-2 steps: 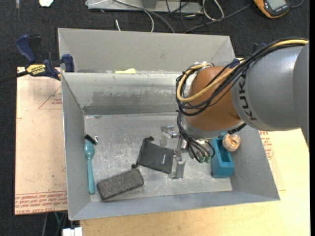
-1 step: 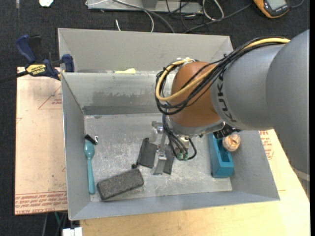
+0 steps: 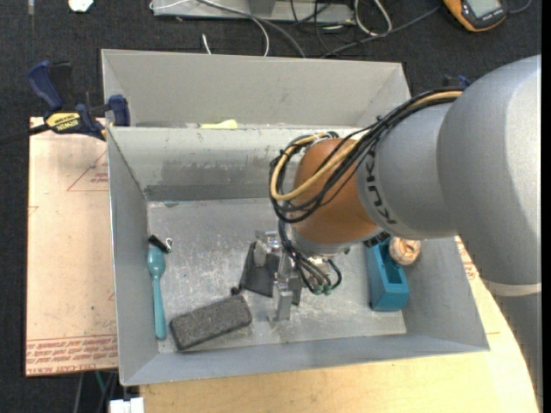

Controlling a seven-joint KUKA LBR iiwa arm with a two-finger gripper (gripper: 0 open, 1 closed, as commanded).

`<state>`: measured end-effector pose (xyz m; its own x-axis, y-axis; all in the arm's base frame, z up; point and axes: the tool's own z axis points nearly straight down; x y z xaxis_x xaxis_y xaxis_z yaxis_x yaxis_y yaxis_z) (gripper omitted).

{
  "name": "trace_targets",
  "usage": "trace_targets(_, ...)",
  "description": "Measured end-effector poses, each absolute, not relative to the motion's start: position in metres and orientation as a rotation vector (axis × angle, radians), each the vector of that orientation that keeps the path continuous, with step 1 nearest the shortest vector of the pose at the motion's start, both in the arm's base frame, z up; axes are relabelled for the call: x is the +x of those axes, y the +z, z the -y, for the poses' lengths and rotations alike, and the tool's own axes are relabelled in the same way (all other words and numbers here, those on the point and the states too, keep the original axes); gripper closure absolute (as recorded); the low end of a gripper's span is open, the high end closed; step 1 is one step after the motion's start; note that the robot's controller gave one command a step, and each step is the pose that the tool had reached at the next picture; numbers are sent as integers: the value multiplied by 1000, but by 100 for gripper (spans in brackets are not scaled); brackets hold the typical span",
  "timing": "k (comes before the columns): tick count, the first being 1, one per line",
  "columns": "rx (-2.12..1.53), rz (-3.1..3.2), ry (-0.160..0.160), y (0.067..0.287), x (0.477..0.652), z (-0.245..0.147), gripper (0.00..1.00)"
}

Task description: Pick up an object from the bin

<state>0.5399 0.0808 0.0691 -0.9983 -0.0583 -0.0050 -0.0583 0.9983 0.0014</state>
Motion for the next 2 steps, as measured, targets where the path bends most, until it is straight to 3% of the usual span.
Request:
trace_targets(1,190,-3127,12,70,534,-71,100)
trace_targets(2,190,-3127,11,70,534,-71,100)
